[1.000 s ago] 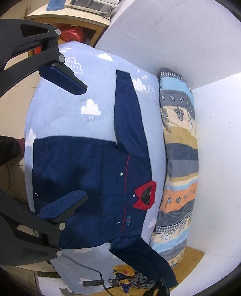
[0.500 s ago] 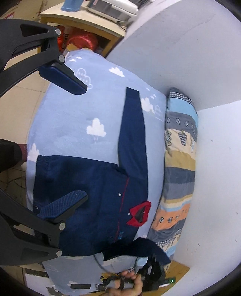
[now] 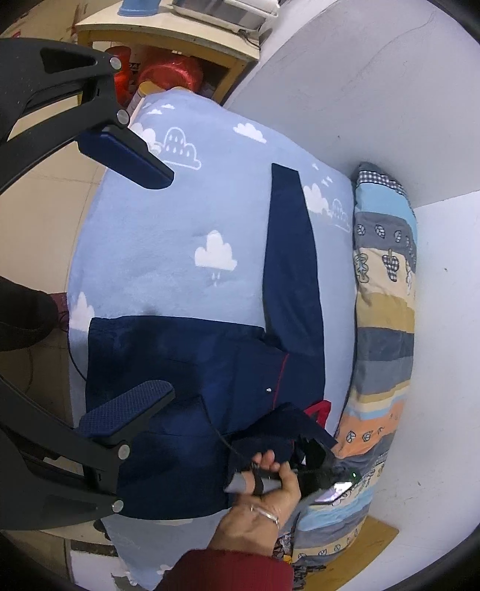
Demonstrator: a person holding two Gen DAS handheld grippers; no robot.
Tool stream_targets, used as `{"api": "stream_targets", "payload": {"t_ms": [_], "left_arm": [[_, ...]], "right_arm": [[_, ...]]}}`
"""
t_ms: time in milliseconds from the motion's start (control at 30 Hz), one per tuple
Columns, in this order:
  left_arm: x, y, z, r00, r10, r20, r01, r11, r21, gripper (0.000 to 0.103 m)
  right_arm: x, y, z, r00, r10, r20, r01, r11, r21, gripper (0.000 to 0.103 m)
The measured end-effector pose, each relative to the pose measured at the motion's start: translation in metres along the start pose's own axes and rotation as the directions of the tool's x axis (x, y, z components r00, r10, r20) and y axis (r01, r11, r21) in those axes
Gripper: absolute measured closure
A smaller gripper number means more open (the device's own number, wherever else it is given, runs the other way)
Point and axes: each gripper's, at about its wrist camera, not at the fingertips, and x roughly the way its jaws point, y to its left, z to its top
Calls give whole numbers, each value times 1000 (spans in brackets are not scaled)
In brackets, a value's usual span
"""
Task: Fold large clothes
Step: 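Lift the sleeve with the right tool and lay it across the jacket body, then open the right tool and withdraw it from the folded sleeve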
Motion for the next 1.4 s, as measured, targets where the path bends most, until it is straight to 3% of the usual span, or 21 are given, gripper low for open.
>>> {"api": "stream_targets", "payload": {"t_ms": [167,367,467,533,567,667,733,867,967,1100,1267,1367,1400], "left_arm": [[9,7,-1,1000,-1,-26,1,1000,-12,0],[16,14,3,999,6,-38,-8,999,-39,0],[17,15,3,999,11,-39,-12,999,-41,0],[17,14,3,999,9,-43,-11,999,-43,0],[18,13,4,999,9,-44,-11,999,-43,0],[18,12,7,999,5,-36,-7,999,-40,0],[17,9,8,1000,2,-31,-3,999,-40,0],[19,4,7,1000,-4,-28,3,999,-32,0],[23,0,3,999,-11,-42,10,1000,-28,0],[30,-5,-2,998,-18,-66,16,1000,-21,0],[32,-15,-6,997,-9,-82,10,1000,11,0],[32,-22,-6,996,1,-85,2,999,33,0],[32,-25,-5,996,2,-85,1,999,37,0]], "right_arm": [[25,11,-9,999,-12,-36,12,1000,16,93],[40,42,-5,998,-25,-50,23,998,-52,91],[52,64,-10,994,-80,-76,72,991,-109,80],[61,76,-16,988,-105,-116,87,984,-157,51],[66,87,-23,981,-116,-154,82,973,-214,50],[66,109,-40,973,-57,-223,-19,945,-326,52],[56,111,-49,965,27,-260,-118,932,-342,52],[46,67,-33,971,45,-234,-101,968,-230,50],[49,5,-7,975,-34,-220,11,994,-106,50],[52,-58,12,967,-152,-207,149,988,-29,48],[81,-93,1,924,-252,-287,241,968,-75,50],[107,-94,-24,877,-291,-382,256,956,-140,42],[108,-93,-28,877,-294,-380,253,955,-153,40]]}}
